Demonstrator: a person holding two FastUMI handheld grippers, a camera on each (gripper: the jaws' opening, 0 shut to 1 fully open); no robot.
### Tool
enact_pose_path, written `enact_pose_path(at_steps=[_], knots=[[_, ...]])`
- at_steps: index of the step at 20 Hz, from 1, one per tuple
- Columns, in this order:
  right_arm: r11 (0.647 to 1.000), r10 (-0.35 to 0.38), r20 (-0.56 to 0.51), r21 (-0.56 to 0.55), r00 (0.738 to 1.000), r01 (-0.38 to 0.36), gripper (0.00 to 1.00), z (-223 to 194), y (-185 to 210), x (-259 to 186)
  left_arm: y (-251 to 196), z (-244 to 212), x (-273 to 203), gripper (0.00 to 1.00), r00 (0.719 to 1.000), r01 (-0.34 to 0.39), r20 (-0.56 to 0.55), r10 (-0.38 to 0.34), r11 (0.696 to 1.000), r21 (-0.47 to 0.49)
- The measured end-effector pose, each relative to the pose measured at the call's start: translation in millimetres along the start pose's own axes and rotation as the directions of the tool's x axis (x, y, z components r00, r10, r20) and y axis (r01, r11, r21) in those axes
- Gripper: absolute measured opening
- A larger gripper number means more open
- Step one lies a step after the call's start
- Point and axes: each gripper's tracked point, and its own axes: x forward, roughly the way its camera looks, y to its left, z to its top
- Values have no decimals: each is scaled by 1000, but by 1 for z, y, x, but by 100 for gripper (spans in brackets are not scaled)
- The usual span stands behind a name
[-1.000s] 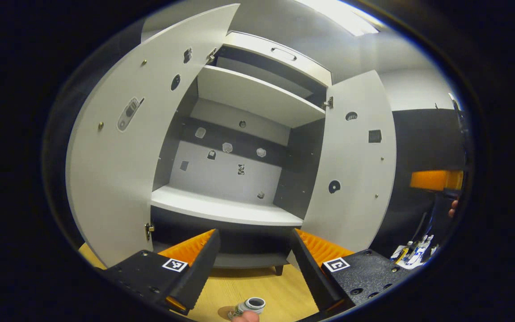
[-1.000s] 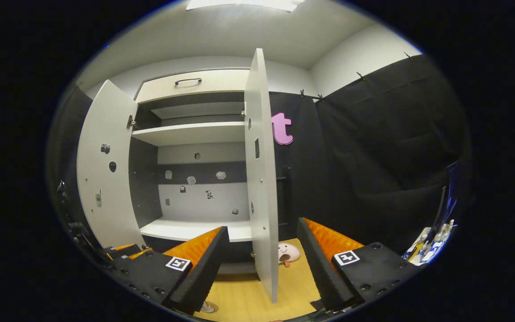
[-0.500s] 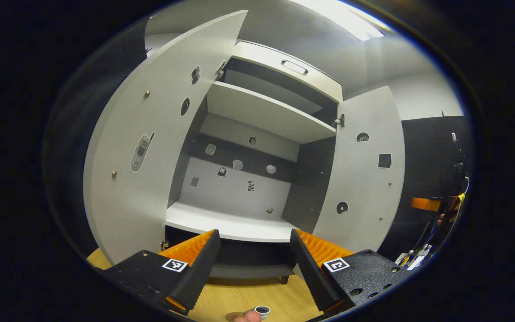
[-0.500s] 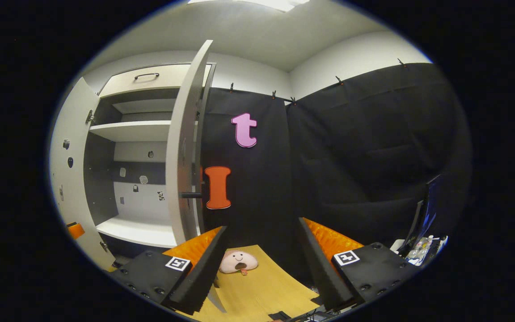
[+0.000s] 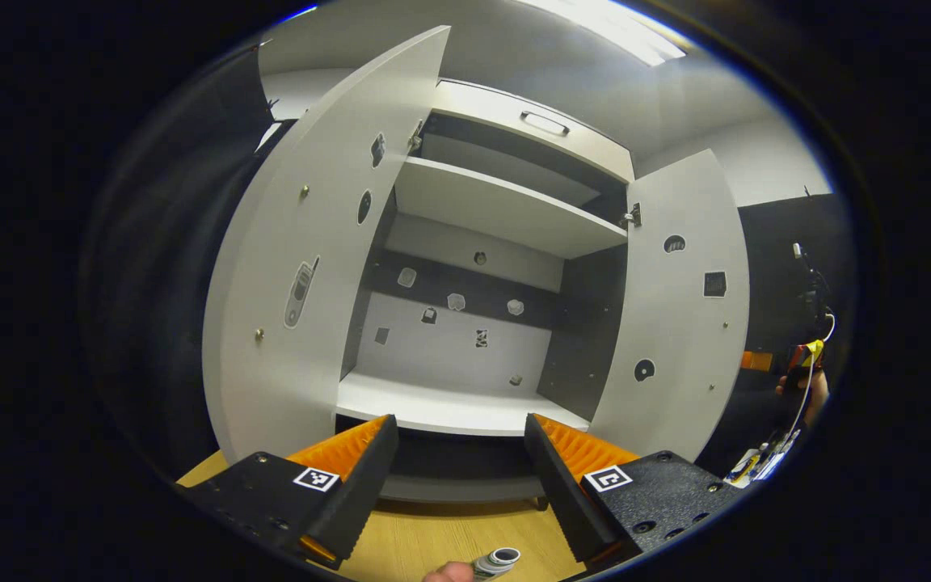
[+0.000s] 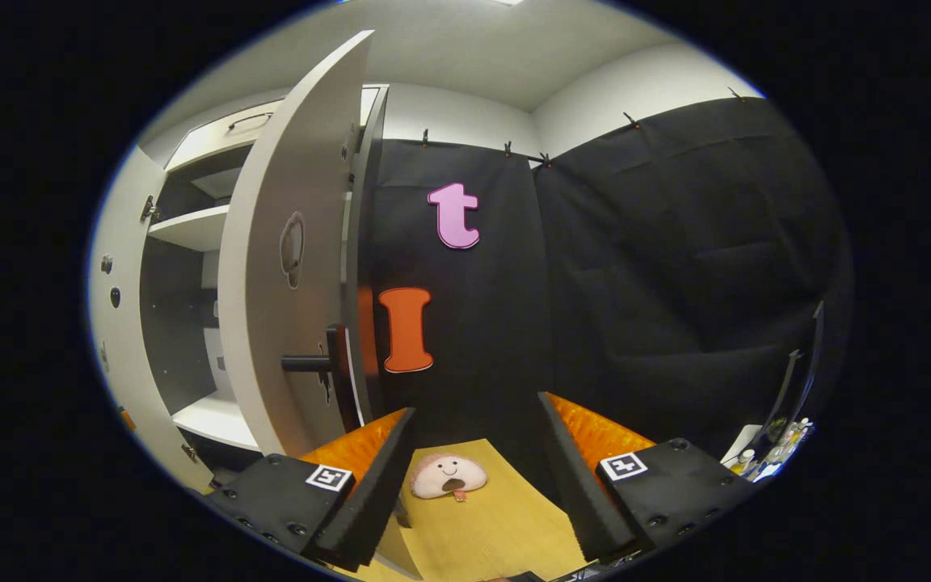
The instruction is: Grasp the bottle in the cabinet with the left hand and place it on the coaster, then close the right door with the right hand and the left door with the left hand.
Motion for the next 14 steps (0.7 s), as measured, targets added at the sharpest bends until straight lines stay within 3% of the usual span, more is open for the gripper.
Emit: enact_pose_path(at_steps=[7, 14], knots=[[999, 51, 7, 10, 999, -51, 96, -2, 29, -10, 0, 5, -4, 95, 1000, 16, 11, -16, 1000, 7], [983, 181, 8, -19, 983, -181, 96, -4, 101, -24, 14, 4, -11, 95, 1000, -10, 13, 10, 1000, 1]])
